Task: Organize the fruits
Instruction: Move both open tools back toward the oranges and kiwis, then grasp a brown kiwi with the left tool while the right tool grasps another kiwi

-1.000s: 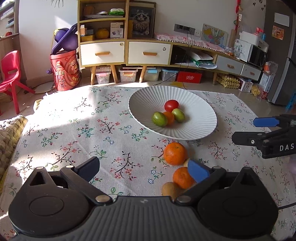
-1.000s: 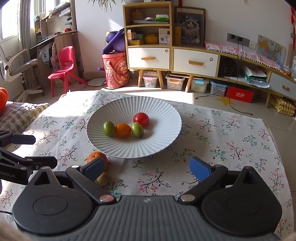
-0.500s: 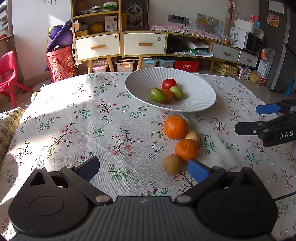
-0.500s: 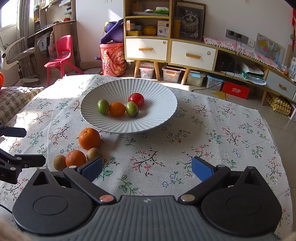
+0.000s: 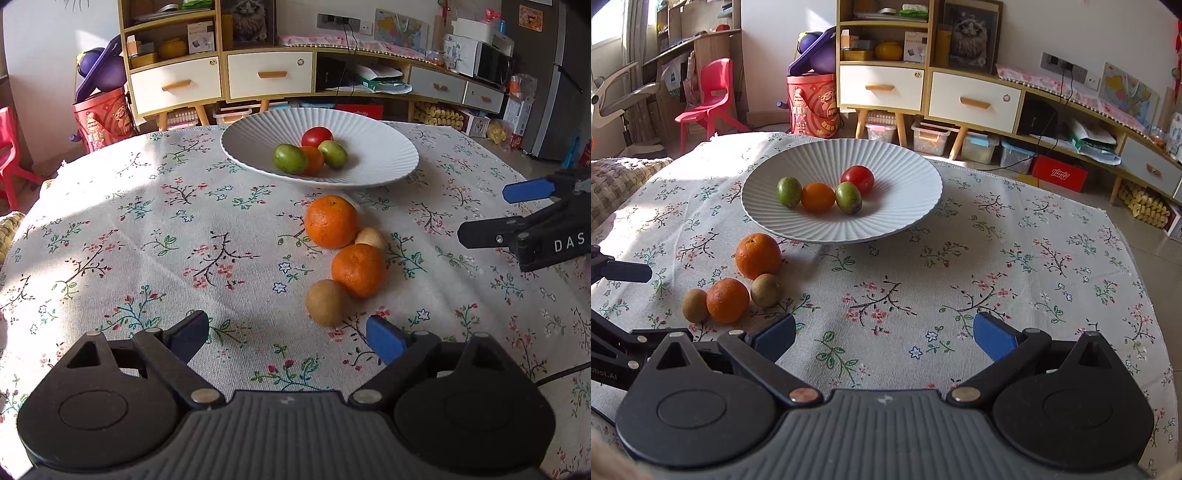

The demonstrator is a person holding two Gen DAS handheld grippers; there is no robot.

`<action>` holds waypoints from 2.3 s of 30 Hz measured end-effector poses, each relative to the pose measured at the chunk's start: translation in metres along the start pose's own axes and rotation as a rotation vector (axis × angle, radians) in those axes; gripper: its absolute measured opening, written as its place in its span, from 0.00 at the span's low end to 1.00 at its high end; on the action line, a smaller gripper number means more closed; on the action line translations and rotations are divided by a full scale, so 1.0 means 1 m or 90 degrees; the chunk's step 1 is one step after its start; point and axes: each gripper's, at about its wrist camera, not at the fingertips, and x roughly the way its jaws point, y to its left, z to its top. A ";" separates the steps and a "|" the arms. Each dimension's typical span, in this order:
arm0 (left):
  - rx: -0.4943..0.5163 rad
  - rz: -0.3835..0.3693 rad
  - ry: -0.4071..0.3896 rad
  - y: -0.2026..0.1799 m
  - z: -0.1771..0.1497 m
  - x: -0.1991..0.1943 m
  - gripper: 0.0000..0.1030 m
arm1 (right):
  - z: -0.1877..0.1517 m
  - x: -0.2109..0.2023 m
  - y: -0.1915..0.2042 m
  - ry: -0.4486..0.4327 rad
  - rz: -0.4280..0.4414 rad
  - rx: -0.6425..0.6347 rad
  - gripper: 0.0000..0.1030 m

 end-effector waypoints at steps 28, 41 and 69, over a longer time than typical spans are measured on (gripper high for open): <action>-0.008 -0.015 0.008 0.011 0.010 0.003 0.10 | 0.001 0.036 0.042 0.008 0.046 -0.081 0.87; -0.022 -0.006 0.014 0.021 0.010 0.001 0.10 | 0.010 0.038 0.061 -0.006 0.084 -0.129 0.61; -0.028 -0.009 0.018 0.023 0.010 0.002 0.10 | 0.012 0.031 0.045 0.016 0.110 -0.095 0.24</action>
